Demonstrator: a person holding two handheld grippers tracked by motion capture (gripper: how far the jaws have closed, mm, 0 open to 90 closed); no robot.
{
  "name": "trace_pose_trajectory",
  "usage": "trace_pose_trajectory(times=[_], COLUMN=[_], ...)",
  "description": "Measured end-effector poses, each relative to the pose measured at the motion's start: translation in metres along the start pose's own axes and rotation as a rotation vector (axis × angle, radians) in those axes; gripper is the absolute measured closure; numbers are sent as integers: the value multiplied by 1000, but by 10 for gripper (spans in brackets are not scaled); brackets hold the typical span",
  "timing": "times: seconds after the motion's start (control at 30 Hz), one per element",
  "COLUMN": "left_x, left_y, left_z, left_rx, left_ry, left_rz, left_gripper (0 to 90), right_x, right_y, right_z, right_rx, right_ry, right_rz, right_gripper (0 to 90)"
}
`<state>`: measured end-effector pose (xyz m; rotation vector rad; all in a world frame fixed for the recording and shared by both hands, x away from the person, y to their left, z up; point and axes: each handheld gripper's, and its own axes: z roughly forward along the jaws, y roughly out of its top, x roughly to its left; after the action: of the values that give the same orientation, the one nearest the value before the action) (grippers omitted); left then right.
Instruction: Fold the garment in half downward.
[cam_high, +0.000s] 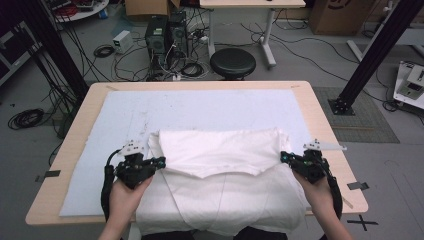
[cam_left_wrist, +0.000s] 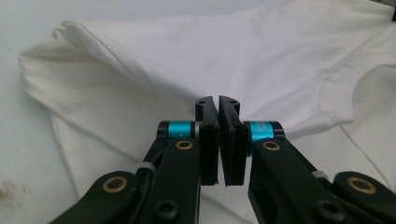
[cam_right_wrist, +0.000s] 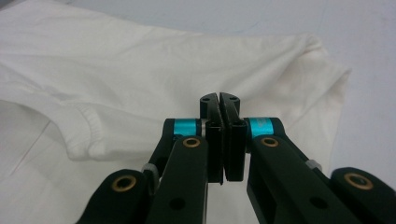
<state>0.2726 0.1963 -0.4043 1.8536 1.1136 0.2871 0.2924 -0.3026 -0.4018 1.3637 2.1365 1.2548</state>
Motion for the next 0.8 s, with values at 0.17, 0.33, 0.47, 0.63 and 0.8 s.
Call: trace_pose_trajectory(times=[0.17,0.33,0.47,0.63,0.8], left_x=[-15,-15,-13,-14,-14], left_y=[-28,-48,-53,-53,-55], left_z=[-10,-12,-12,3,9], left_rx=[37,32,5,45,69], left_ry=[-6,55,90,90,35], left_rz=[33,17,7,-5,-11], left_gripper=[865,644,540,525,766], right_x=[17,24,20,19,24], right_y=[-34,-59,-59,-65,-67], right_z=[-21,-24,-30,-18,-14], right_rx=[4,26,-7,50,97], right_ry=[-4,-52,-100,-77,-42], right_rz=[-22,-47,-2,35,-4], right_gripper=[895,790,632,597,885])
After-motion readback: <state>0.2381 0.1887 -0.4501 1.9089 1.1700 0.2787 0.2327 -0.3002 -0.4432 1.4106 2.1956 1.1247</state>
